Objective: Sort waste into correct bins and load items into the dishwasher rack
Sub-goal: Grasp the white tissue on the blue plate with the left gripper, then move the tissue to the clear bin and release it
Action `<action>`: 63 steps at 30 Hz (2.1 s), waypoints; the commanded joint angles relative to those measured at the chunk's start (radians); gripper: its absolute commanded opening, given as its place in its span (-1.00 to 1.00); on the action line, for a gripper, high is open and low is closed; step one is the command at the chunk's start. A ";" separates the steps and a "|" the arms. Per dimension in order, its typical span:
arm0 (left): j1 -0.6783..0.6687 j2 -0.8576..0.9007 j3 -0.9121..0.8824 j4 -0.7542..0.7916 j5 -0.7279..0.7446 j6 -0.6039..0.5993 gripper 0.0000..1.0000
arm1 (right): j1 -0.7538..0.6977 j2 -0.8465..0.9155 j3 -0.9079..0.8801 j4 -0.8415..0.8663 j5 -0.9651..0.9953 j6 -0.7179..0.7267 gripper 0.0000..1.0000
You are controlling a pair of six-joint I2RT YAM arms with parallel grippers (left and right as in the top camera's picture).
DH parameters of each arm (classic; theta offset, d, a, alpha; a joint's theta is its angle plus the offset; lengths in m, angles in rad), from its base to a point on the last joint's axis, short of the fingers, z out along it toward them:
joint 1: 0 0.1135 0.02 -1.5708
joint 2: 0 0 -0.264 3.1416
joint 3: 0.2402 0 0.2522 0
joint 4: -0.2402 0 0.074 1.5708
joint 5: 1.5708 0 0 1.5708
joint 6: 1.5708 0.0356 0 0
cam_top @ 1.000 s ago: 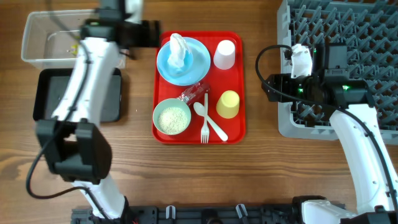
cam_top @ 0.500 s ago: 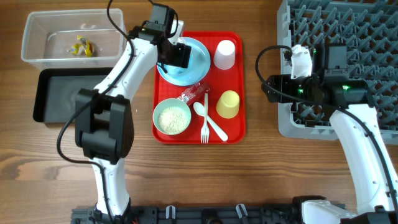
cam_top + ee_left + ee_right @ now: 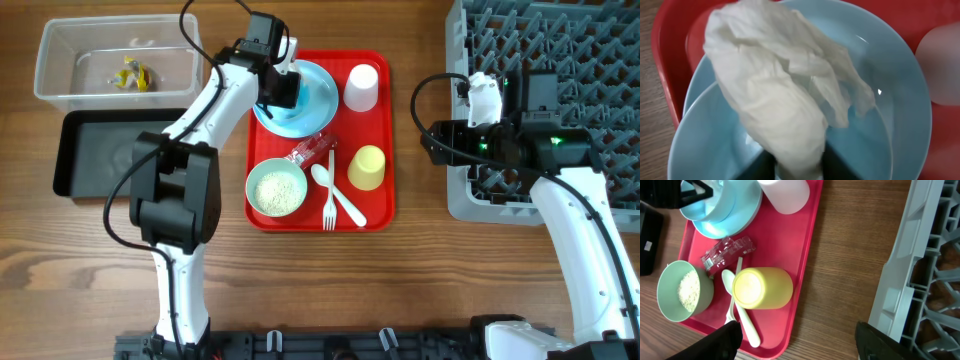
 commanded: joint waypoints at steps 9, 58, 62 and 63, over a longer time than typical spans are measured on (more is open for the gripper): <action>-0.005 -0.090 0.010 -0.037 0.011 -0.022 -0.92 | 0.003 0.000 0.013 -0.001 0.005 0.002 0.54; 0.082 -0.256 -0.040 -0.439 0.184 0.070 0.57 | 0.003 0.000 0.013 -0.006 0.001 0.008 0.56; -0.020 -0.254 -0.140 -0.385 0.131 0.069 0.56 | 0.003 0.000 0.013 -0.007 0.002 0.008 0.55; -0.040 -0.254 -0.171 -0.355 0.115 0.069 0.57 | 0.003 0.000 0.013 -0.007 0.002 0.008 0.55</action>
